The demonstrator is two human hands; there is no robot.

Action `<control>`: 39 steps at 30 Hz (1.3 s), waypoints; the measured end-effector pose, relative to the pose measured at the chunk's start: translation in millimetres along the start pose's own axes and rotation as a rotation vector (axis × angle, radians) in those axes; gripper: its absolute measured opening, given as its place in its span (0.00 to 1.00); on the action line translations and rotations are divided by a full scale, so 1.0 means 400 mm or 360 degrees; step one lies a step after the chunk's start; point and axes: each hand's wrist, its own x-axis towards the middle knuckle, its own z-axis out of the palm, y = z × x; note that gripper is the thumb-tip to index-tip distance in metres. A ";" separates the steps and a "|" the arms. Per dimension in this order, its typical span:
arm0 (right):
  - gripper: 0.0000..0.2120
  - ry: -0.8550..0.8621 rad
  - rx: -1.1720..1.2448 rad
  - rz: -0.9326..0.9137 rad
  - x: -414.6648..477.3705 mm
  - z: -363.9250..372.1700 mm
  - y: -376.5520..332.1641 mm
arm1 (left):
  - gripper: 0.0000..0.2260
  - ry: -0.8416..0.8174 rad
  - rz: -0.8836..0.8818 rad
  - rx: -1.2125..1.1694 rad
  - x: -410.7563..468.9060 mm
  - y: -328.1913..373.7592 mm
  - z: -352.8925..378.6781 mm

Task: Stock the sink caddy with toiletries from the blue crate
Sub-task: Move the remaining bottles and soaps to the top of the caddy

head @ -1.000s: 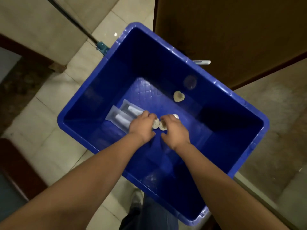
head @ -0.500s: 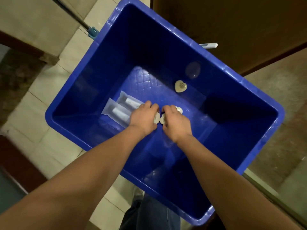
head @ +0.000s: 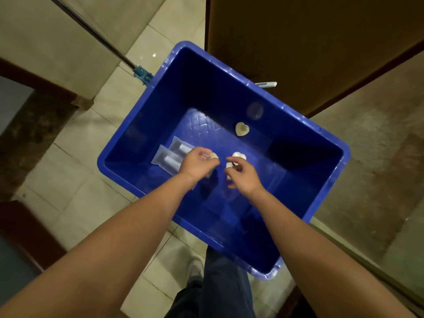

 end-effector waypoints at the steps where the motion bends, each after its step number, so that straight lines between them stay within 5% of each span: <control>1: 0.12 -0.0026 0.0115 0.0041 -0.018 -0.001 -0.013 | 0.14 -0.0035 -0.0043 -0.0116 -0.016 0.009 -0.006; 9: 0.13 -0.0079 0.0426 0.0137 -0.168 -0.009 -0.100 | 0.08 -0.0212 -0.0321 -0.0602 -0.143 0.054 -0.056; 19: 0.11 0.0122 0.0452 -0.0154 -0.410 0.012 -0.117 | 0.09 -0.0376 -0.0054 -0.0550 -0.307 0.061 -0.131; 24: 0.24 0.0314 0.0395 -0.0268 -0.553 0.048 -0.095 | 0.10 -0.0497 0.0127 -0.0333 -0.426 0.065 -0.173; 31: 0.25 0.0648 0.0371 -0.0461 -0.757 0.091 -0.090 | 0.14 -0.0691 0.0354 -0.0186 -0.611 0.081 -0.217; 39: 0.23 0.1079 0.0505 -0.0602 -0.982 0.082 -0.012 | 0.20 -0.0801 0.0825 0.0555 -0.780 0.088 -0.203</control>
